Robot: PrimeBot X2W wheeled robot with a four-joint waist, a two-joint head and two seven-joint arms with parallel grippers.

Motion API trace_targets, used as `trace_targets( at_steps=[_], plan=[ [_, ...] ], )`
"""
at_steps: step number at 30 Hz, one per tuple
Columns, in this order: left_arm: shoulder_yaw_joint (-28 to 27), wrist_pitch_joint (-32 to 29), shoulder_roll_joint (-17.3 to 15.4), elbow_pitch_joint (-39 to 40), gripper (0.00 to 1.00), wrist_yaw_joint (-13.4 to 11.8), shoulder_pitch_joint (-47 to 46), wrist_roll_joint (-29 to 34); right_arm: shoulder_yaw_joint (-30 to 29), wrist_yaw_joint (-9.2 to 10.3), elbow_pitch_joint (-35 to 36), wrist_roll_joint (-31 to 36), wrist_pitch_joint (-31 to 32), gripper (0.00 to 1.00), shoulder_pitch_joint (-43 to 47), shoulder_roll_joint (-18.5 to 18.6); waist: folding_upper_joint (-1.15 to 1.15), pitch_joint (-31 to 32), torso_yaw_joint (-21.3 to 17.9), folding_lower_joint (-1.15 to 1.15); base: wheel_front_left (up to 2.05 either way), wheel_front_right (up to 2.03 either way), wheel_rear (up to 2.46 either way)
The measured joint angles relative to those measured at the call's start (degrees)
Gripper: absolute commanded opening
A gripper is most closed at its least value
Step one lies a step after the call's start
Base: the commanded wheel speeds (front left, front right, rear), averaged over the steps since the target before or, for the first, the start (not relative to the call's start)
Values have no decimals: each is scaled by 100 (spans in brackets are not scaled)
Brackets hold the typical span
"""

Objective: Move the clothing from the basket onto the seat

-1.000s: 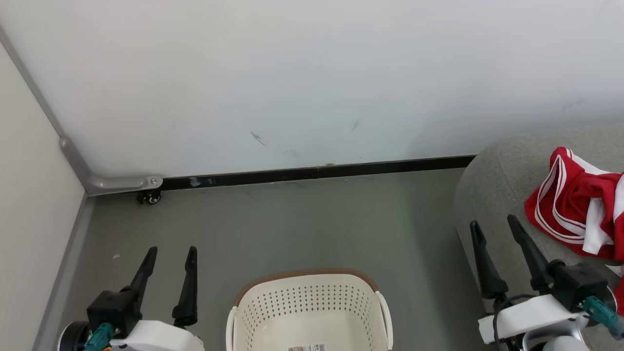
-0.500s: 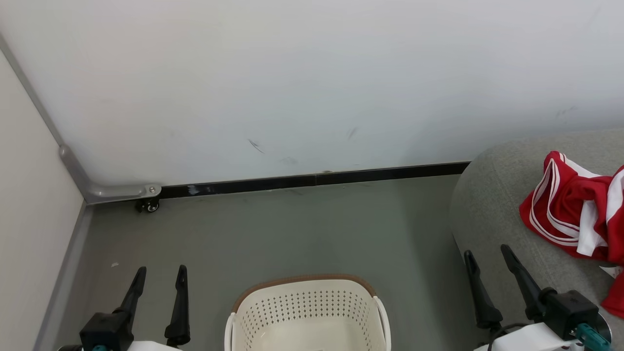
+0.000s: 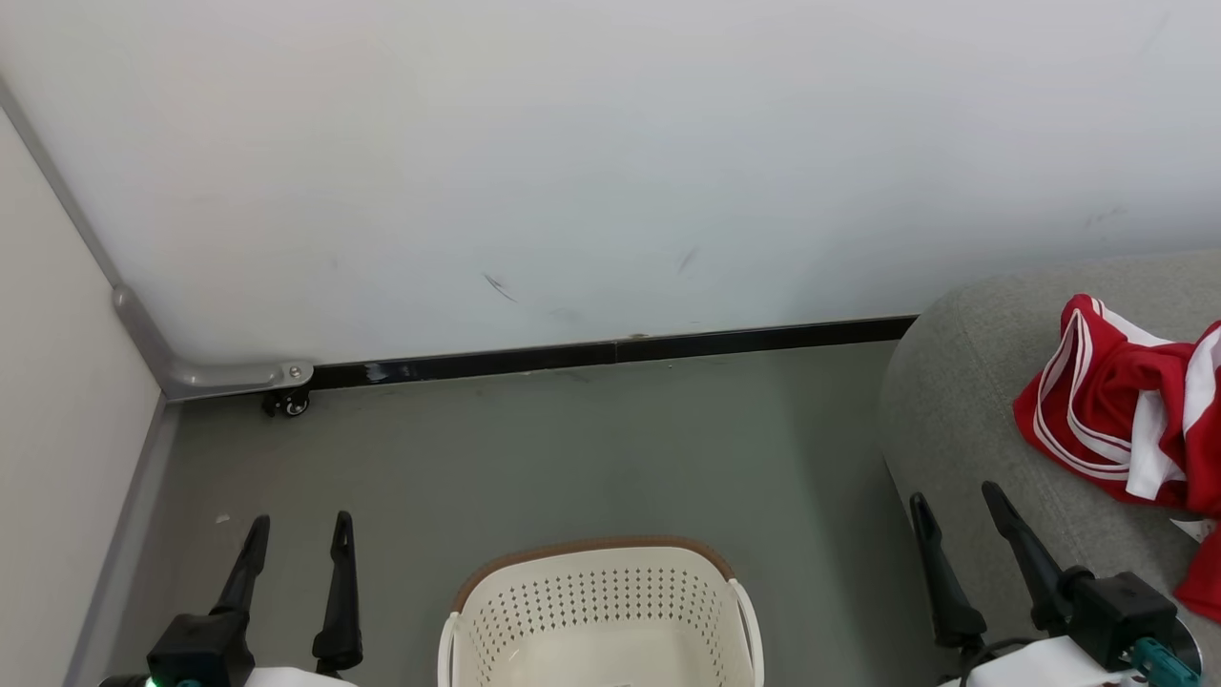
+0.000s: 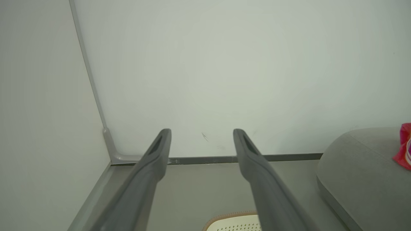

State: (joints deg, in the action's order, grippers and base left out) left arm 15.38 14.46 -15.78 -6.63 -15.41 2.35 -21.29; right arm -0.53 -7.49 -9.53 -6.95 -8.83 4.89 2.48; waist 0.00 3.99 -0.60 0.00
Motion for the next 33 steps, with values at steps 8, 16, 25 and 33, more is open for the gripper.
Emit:
trace_targets(
  at_steps=[8,16,25,33],
  plan=[
    [-70,0,-10,-19,100,-80,1,90,20,0,79,-48,51,100,86,-1,0,-35,-1,0,0,0,0],
    [-59,0,-7,-55,100,-80,1,146,52,0,149,-169,53,100,96,-2,0,-66,-1,0,0,0,0],
    [-78,0,7,-74,100,-108,1,196,58,0,193,-220,86,100,102,-2,0,-101,23,0,0,0,0],
    [-108,0,12,-91,100,-107,2,237,51,0,223,-222,89,100,102,-2,0,-130,44,0,0,0,0]
  ],
)
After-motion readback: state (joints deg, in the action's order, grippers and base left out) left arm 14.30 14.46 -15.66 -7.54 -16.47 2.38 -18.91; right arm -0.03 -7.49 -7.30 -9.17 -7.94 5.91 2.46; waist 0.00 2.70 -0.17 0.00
